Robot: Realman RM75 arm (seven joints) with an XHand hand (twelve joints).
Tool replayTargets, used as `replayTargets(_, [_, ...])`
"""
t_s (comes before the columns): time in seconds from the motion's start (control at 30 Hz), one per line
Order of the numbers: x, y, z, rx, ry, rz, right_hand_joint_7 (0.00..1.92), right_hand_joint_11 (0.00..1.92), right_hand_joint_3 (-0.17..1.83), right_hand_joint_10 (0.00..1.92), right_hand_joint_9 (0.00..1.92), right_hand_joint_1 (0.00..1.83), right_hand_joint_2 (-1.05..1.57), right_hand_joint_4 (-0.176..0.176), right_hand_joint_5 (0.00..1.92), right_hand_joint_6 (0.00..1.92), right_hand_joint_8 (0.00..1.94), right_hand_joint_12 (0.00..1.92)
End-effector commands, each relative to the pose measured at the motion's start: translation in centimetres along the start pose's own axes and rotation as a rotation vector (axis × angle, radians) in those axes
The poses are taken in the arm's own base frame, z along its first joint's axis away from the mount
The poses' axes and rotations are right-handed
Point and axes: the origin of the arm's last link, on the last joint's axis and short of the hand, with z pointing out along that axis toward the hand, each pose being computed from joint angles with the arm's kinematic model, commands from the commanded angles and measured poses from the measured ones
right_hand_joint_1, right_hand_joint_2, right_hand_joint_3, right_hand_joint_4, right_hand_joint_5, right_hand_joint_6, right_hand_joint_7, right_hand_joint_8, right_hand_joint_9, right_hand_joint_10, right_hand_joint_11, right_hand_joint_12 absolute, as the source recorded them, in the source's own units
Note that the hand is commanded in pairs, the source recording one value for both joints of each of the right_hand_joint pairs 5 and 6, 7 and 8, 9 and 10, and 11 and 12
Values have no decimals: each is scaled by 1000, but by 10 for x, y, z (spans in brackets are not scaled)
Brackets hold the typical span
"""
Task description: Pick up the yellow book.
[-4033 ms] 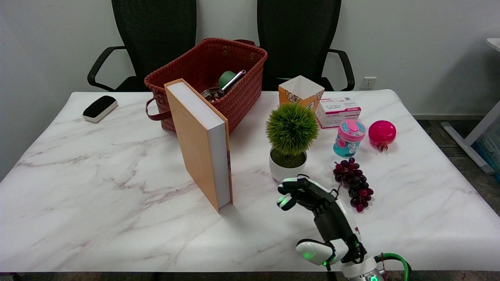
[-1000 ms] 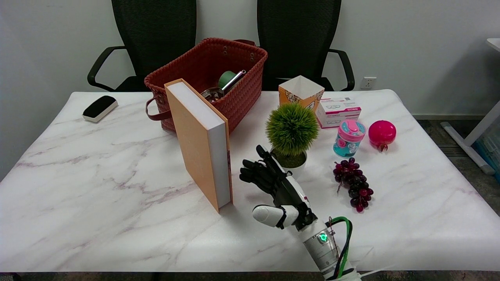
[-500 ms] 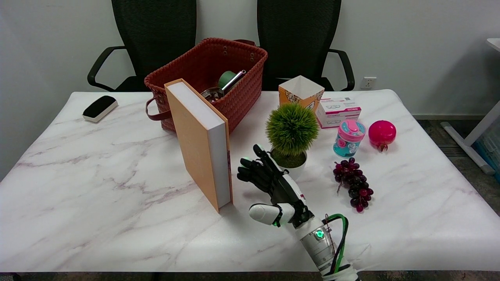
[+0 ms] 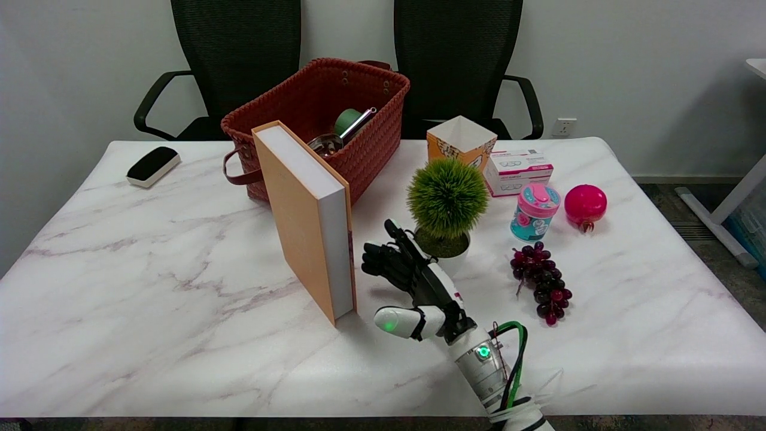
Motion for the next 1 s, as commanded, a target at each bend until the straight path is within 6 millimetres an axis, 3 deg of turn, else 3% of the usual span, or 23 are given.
replayTargets(0.03, [2, 0, 18, -25, 20, -50, 397, 450, 401, 426, 426, 902, 55, 0, 33, 33, 397, 450])
replayTargets(1.0, [-10, -7, 38, -51, 2, -119, 440, 468, 369, 465, 465, 916, 21, 0, 79, 79, 440, 468])
